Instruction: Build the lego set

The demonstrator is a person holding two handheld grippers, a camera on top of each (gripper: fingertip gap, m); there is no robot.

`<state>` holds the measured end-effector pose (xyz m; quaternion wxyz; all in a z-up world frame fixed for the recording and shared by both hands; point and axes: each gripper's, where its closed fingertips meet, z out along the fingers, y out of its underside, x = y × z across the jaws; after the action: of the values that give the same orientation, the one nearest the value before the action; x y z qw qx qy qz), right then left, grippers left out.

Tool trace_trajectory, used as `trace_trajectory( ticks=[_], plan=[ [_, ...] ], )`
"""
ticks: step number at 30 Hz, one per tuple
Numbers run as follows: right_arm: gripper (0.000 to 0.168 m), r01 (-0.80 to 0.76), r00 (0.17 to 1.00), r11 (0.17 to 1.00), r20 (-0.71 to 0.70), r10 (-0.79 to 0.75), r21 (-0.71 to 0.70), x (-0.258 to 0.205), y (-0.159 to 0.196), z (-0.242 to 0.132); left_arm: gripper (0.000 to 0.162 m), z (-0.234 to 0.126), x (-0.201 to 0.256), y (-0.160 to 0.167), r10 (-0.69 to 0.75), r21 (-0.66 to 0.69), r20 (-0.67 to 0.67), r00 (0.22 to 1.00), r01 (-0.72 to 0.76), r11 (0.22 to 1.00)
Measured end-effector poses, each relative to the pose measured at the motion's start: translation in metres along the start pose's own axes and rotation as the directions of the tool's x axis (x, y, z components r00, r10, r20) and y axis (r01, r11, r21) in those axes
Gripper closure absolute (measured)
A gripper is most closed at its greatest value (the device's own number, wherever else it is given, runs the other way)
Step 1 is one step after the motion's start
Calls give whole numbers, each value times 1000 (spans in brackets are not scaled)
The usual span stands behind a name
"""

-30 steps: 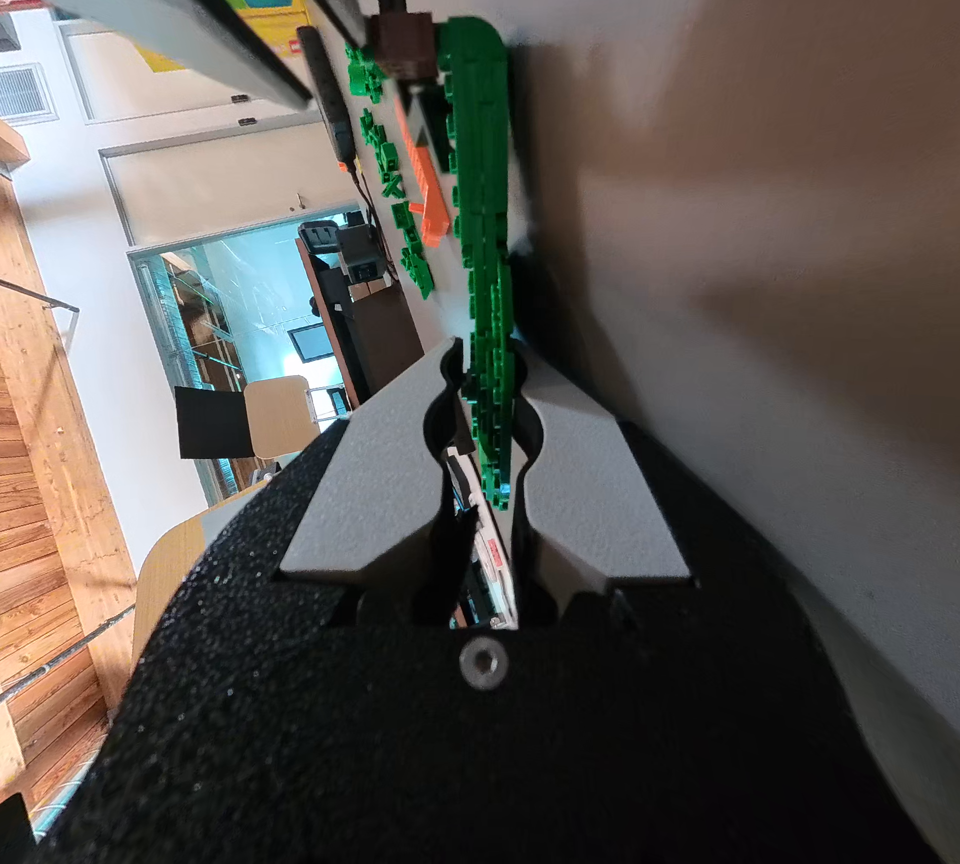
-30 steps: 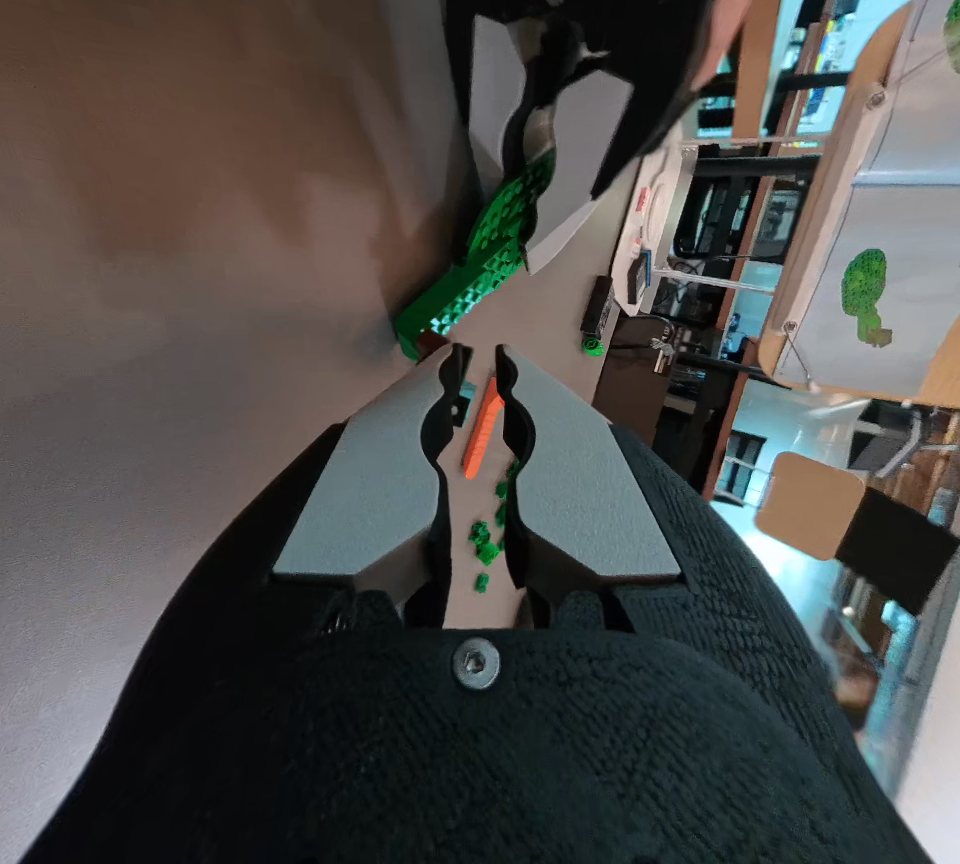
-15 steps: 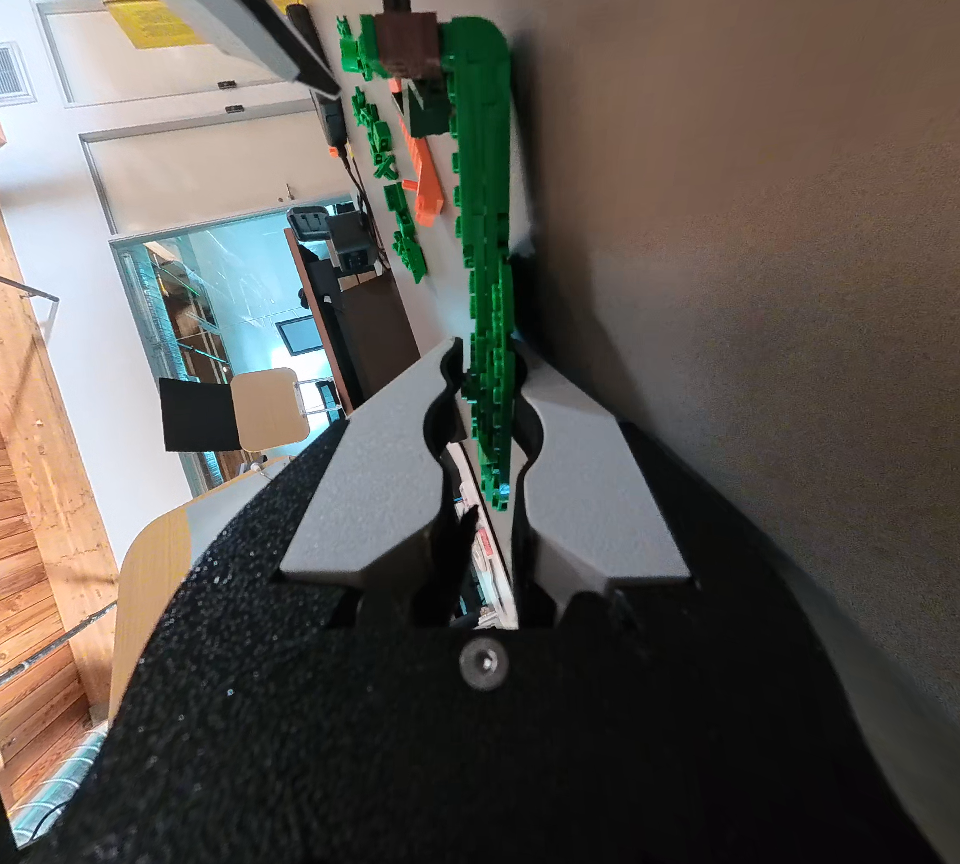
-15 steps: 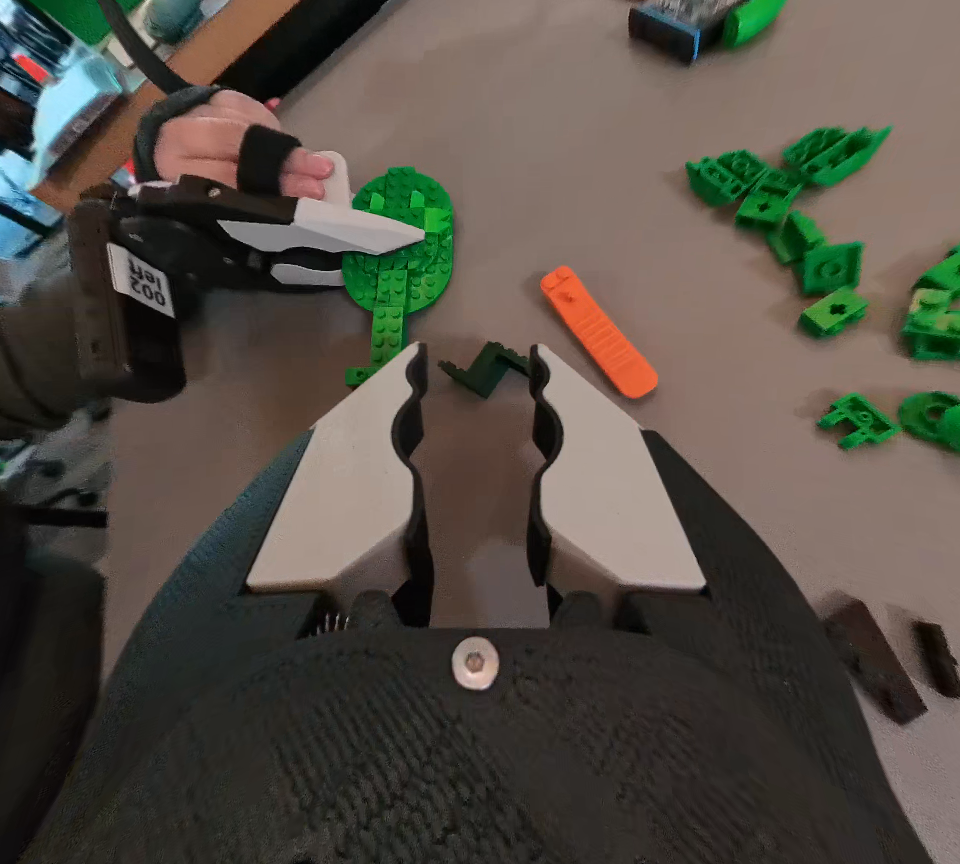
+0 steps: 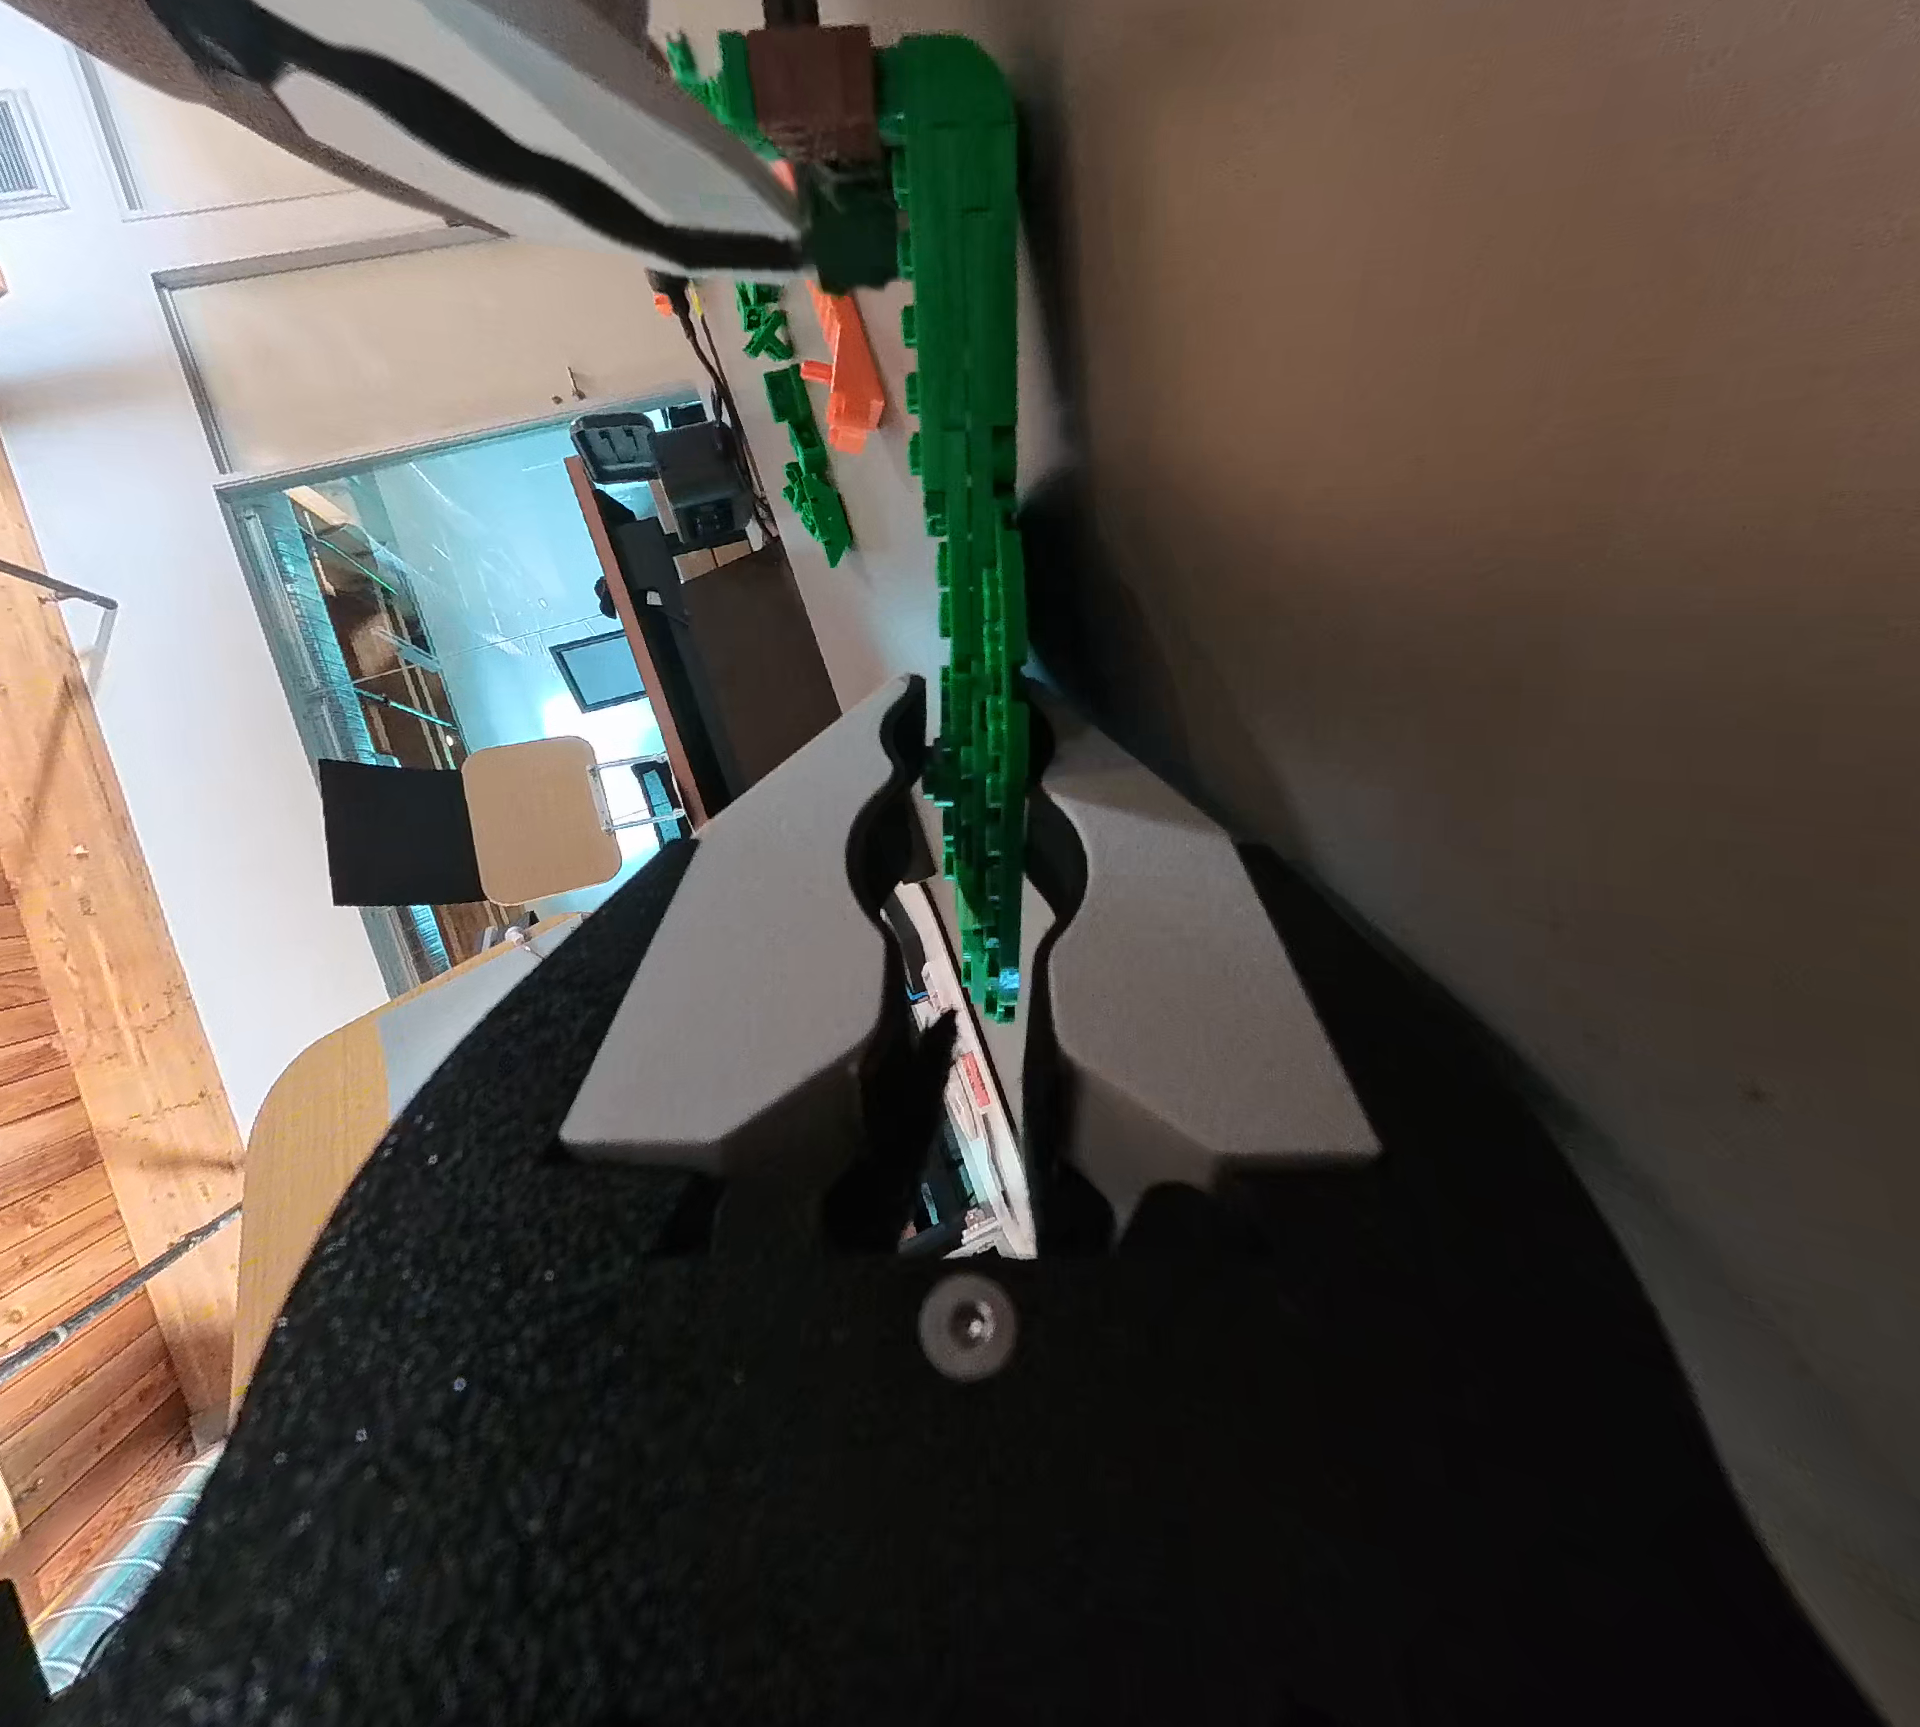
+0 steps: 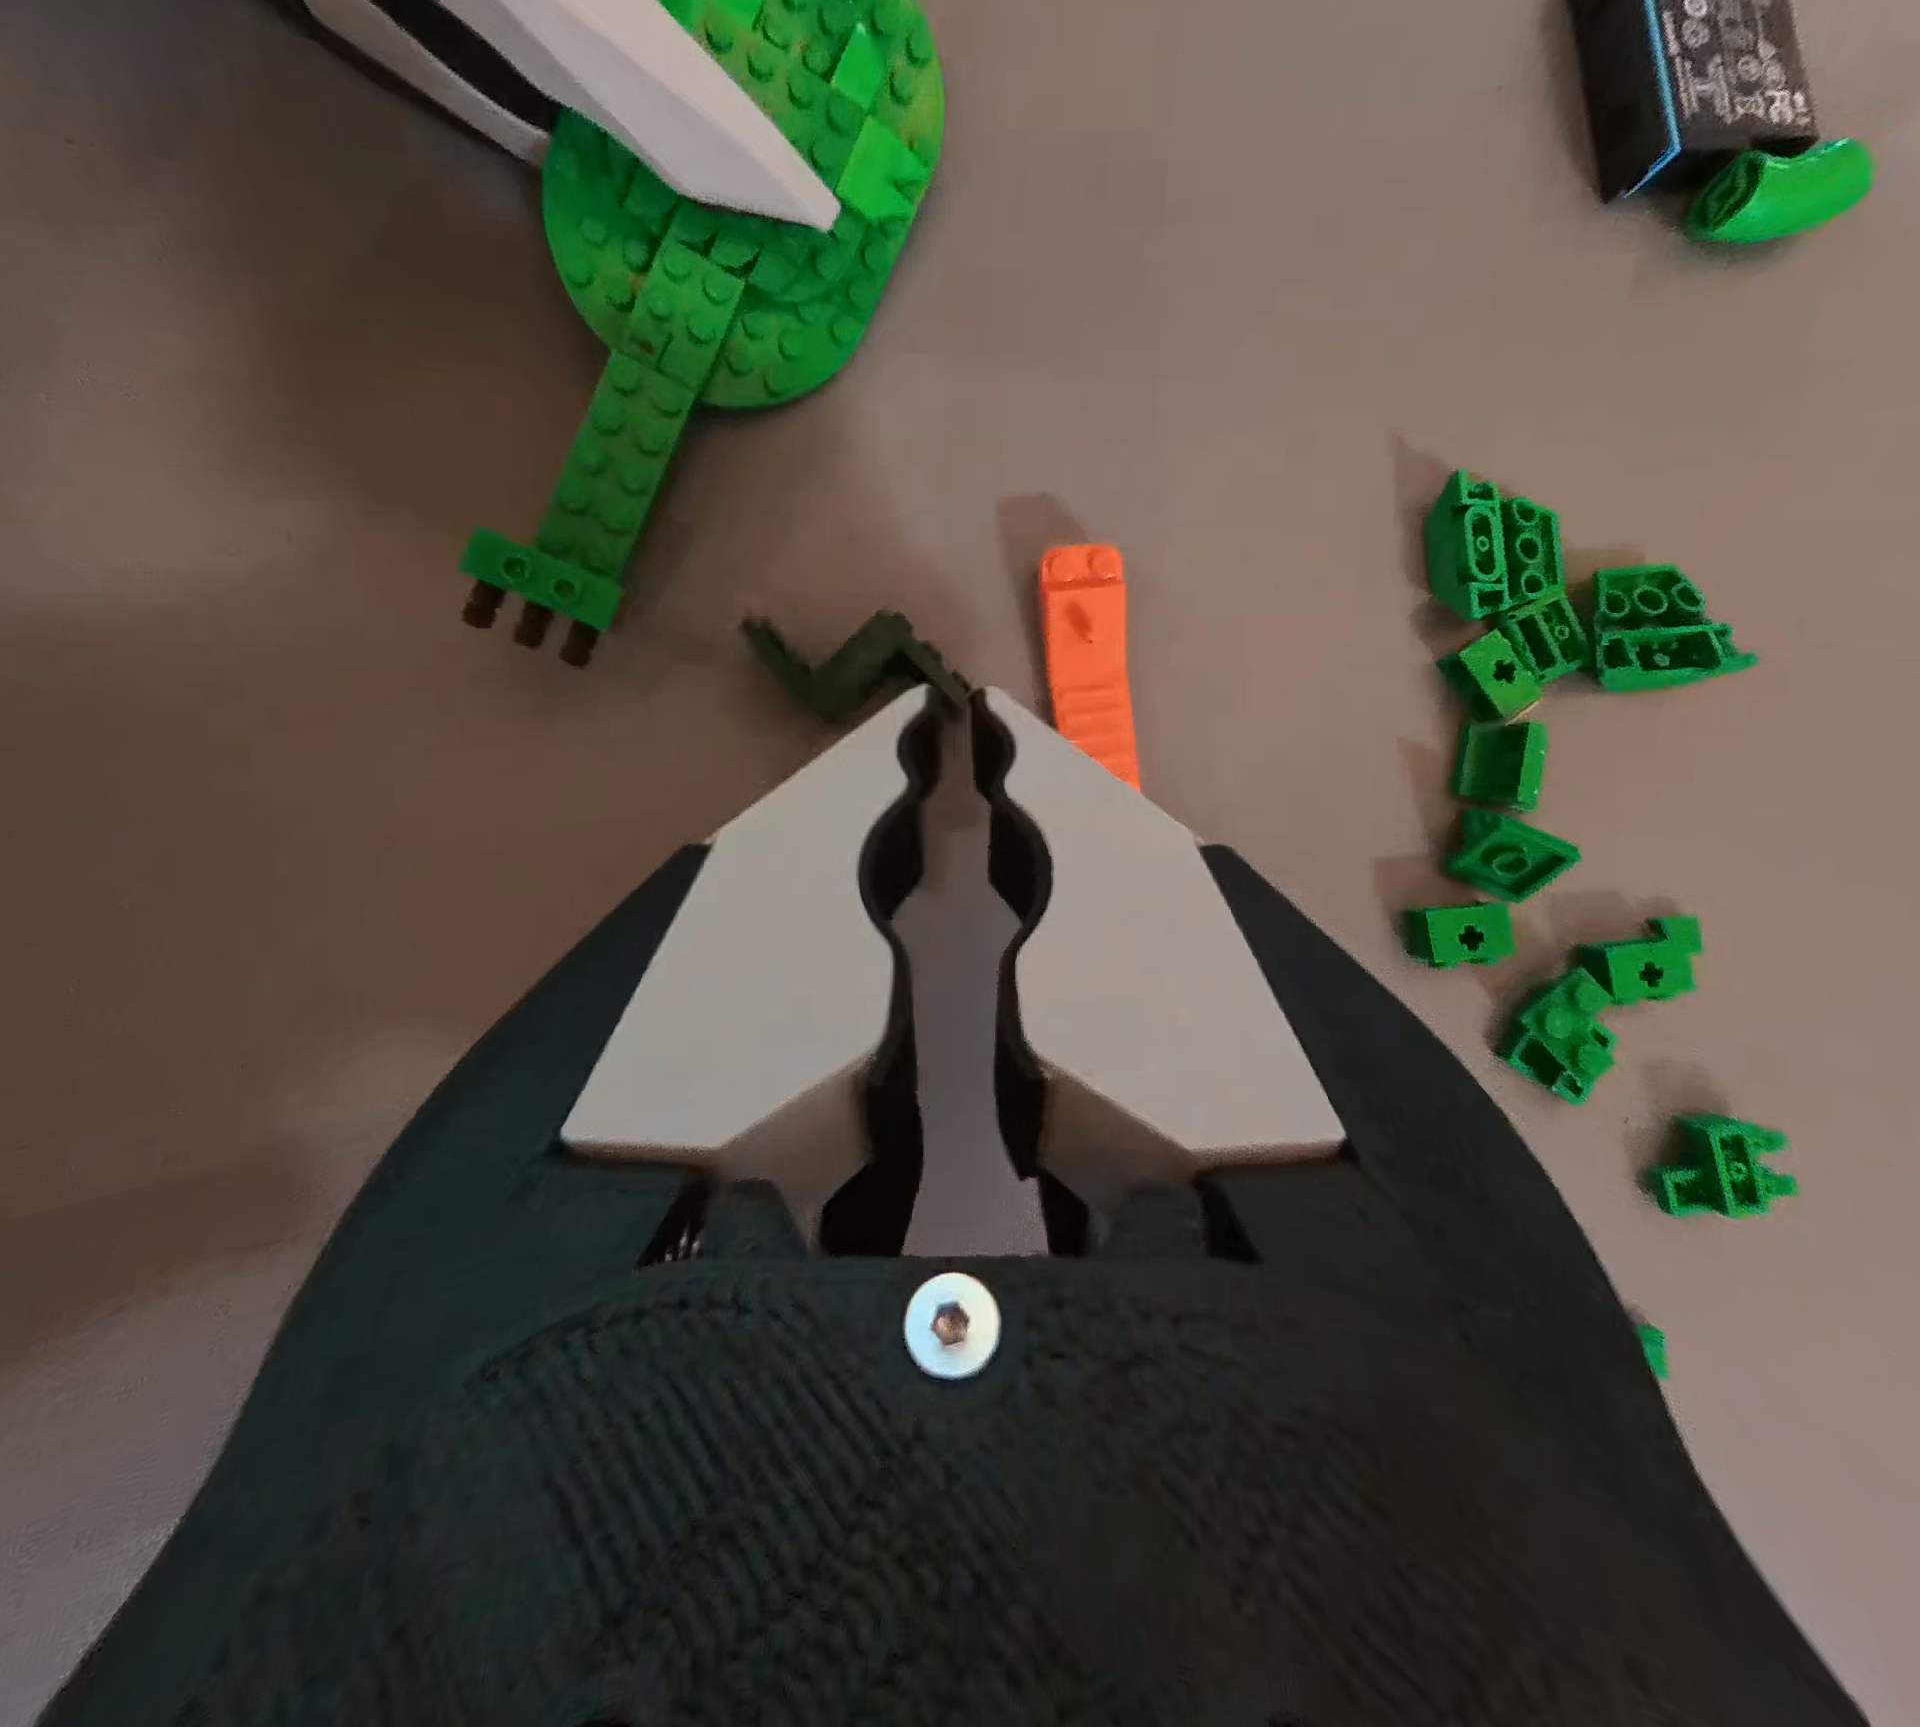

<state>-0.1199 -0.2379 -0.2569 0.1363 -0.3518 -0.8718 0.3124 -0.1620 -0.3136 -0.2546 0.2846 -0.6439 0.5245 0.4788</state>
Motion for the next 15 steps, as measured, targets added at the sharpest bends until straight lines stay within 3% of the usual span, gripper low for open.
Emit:
trace_trajectory(
  ticks=[3, 6, 8, 10, 13, 15],
  plan=[
    [163, 52, 995, 999, -92, -50, 17, 3, -3, 0, 149, 0, 0, 2, 7, -14, 1, 1000, -7, 1000],
    [166, 221, 929, 974, -314, -196, 46, 4, -16, -12, 149, 2, -2, 10, 29, -58, 19, 999, -28, 998],
    [166, 407, 786, 913, -497, -368, -33, 1, -22, -25, 149, 2, -2, 11, 29, -63, 20, 999, -27, 998],
    [166, 563, 569, 806, -621, -539, -184, -7, -26, -37, 149, 2, -2, 11, 29, -64, 23, 999, -27, 998],
    [167, 658, 263, 641, -678, -686, -394, -21, -26, -49, 149, 3, -2, 10, 28, -65, 22, 999, -27, 997],
    [167, 685, 142, 558, -665, -733, -469, -34, -22, -50, 149, 3, -2, 10, 27, -64, 21, 999, -25, 998]
  ],
)
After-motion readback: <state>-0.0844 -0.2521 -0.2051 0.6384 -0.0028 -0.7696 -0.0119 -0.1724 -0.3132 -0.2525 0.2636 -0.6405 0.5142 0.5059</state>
